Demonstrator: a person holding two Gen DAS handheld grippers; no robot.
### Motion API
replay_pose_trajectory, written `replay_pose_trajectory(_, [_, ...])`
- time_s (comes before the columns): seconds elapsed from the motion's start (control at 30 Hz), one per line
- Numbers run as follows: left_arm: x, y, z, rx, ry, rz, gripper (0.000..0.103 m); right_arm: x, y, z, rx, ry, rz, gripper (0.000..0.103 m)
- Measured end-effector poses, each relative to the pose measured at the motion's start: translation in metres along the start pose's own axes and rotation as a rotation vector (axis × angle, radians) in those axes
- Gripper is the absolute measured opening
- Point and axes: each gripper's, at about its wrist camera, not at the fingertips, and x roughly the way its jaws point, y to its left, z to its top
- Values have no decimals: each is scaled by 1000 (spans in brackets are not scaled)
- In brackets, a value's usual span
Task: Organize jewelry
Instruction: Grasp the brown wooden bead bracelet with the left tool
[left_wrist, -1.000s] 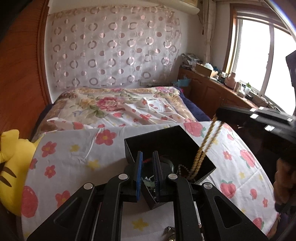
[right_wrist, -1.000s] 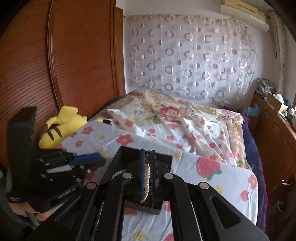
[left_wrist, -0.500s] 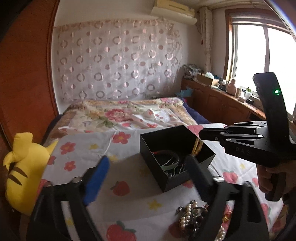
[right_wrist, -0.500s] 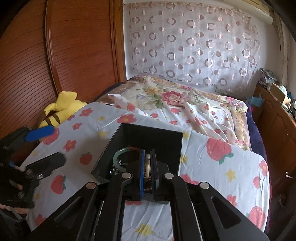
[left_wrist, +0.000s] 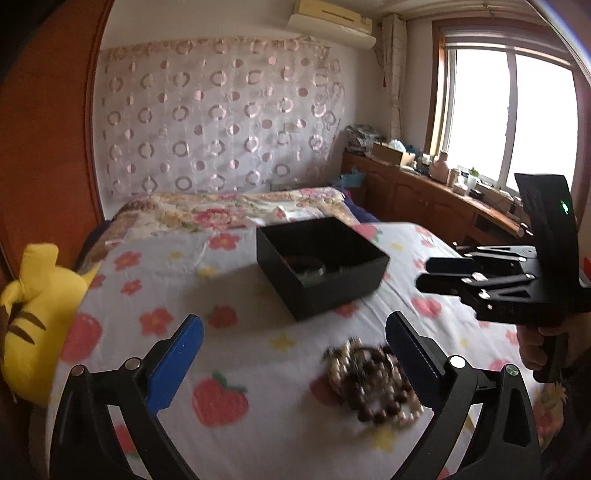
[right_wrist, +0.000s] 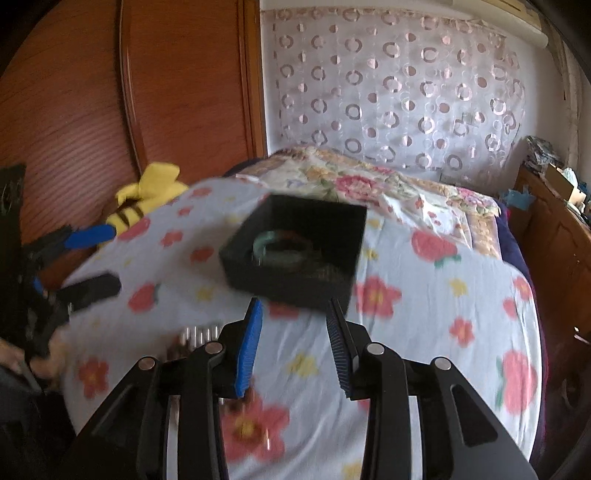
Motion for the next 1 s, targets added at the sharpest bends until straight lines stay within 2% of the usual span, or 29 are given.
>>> replay_pose_trajectory(0.17, [6, -3, -21, -16, 64, -30, 95, -10, 3, -39, 19, 39, 1, 39])
replay_pose_trajectory(0.3, [9, -5, -32, -3, 97, -26, 95, -8, 12, -59, 1, 72, 1, 39])
replay_pose_trajectory(0.43, [9, -8, -39, -7, 118, -59, 95, -7, 24, -73, -19, 94, 20, 39])
replay_pose_trajectory(0.5, [9, -12, -40, -3, 129, -72, 78, -6, 28, -77, -33, 100, 13, 39])
replay_pose_trajectory(0.53, [10, -15, -41, -3, 140, -78, 73, -6, 30, -79, -38, 102, 11, 39])
replay_pose_trajectory(0.6, [13, -16, -43, -6, 162, -85, 53, -4, 31, -82, -38, 109, 12, 39])
replay_pose_trajectory(0.67, [18, -18, -45, -6, 184, -92, 43, -1, 31, -85, -34, 114, 16, 39])
replay_pose_trajectory(1.0, [39, -29, -44, -8, 261, -141, 36, -2, 32, -89, -38, 106, 41, 39])
